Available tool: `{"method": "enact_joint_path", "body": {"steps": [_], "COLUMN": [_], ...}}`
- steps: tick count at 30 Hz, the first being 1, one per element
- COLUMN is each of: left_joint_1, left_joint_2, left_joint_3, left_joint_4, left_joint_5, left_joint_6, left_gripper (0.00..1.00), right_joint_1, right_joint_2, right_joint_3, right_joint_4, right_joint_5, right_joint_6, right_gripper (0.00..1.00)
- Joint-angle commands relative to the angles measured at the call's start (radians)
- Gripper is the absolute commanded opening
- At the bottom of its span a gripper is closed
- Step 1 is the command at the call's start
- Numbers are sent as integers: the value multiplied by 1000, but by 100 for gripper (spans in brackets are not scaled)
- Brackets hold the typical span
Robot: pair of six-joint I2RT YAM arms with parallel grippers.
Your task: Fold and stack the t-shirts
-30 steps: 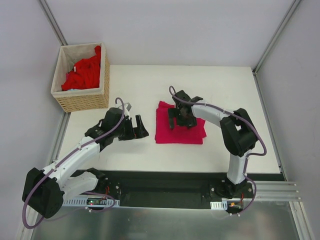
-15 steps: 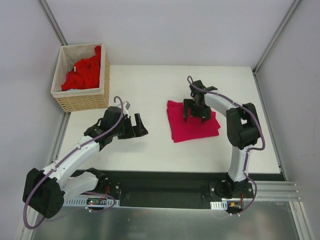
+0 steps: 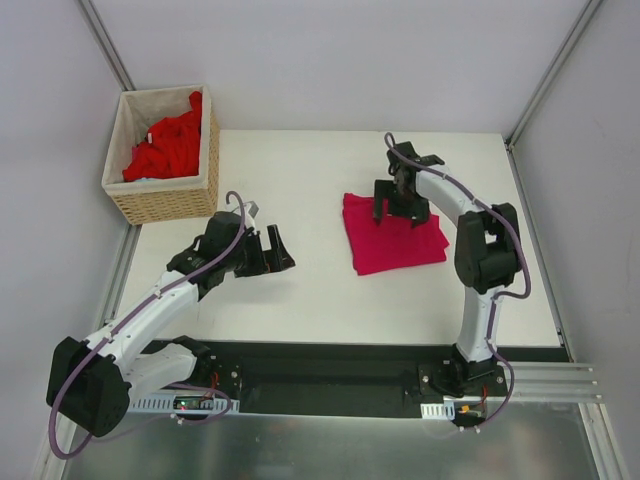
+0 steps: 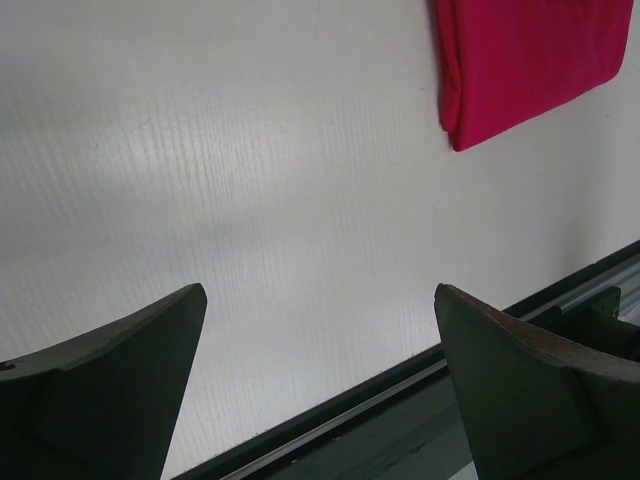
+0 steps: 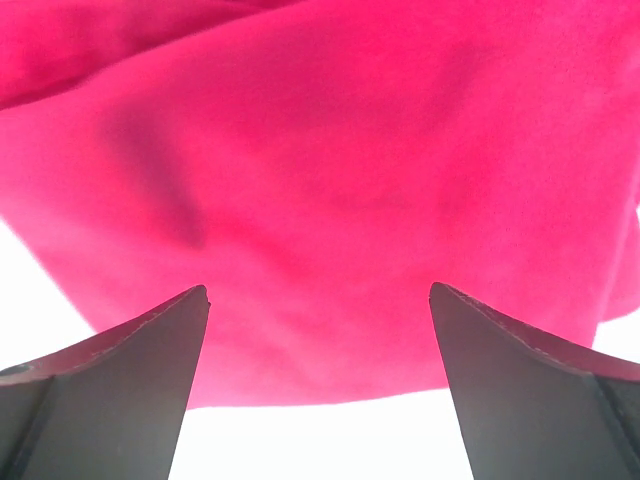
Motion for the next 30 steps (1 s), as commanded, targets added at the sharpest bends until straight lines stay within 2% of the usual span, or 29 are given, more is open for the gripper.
{"method": "enact_joint_path", "body": {"steps": [1, 7, 14, 22, 24, 30], "left_joint_1": [11, 11, 11, 11, 11, 11], "left_joint_2": [0, 3, 44, 51, 38, 17], "left_joint_3": [52, 88, 229, 220, 211, 195], "left_joint_4": [-3, -8, -118, -123, -125, -123], "left_joint_5": [35, 11, -87, -80, -81, -75], "left_joint_6": [11, 11, 54, 28, 25, 10], "left_gripper": [99, 99, 99, 99, 99, 99], "right_joint_1": [70, 200, 280, 360, 381, 455], "right_joint_2": [-158, -138, -159, -455, -541, -624], "right_joint_3": [98, 149, 40, -323, -368, -391], "right_joint_4": [-73, -92, 25, 318, 385, 369], "right_joint_5": [41, 42, 12, -13, -4, 48], "right_joint_6": [-25, -25, 1, 37, 38, 52], "right_gripper": [97, 97, 97, 97, 97, 97]}}
